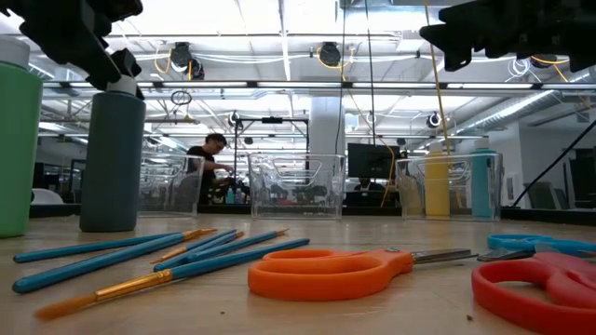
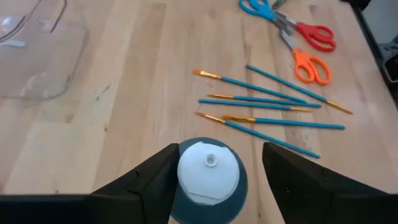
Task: Pick & Place Paint Supplies
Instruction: Put the blue paint bottle into the right transparent bin
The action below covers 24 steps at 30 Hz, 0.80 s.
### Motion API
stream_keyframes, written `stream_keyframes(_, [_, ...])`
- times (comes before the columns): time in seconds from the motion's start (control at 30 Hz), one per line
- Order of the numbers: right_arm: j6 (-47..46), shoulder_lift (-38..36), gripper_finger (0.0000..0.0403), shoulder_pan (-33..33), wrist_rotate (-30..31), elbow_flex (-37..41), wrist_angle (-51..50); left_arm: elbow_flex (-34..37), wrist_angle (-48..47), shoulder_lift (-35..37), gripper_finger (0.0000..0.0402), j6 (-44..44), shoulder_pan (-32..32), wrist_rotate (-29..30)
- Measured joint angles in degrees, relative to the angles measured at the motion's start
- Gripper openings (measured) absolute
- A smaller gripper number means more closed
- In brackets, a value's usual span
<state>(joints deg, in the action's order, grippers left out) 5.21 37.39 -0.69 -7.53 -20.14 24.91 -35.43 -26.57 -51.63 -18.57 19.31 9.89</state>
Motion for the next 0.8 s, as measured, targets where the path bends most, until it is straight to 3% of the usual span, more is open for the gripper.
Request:
stream_keyframes(0.2, [-0.02,0.0,0.0178,0.0,-0.02,0.02,0.06,-0.03,0.07,-0.38,0.0199,0.26,0.0,0.26])
stream_keyframes(0.4, [-0.02,0.0,0.018,-0.04,-0.02,0.0,0.04,-0.03,-0.09,-0.4,0.0124,0.77,0.0,1.68])
stream_keyframes(0.6, [-0.02,0.0,0.0174,-0.04,-0.03,0.0,0.06,-0.01,8.12,-0.6,0.0121,0.44,-1.85,4.52])
stream_keyframes(0.8, [-0.1,-0.02,0.0171,-0.04,-0.04,0.0,0.12,-4.66,17.08,-3.71,0.0121,8.16,-5.92,5.22])
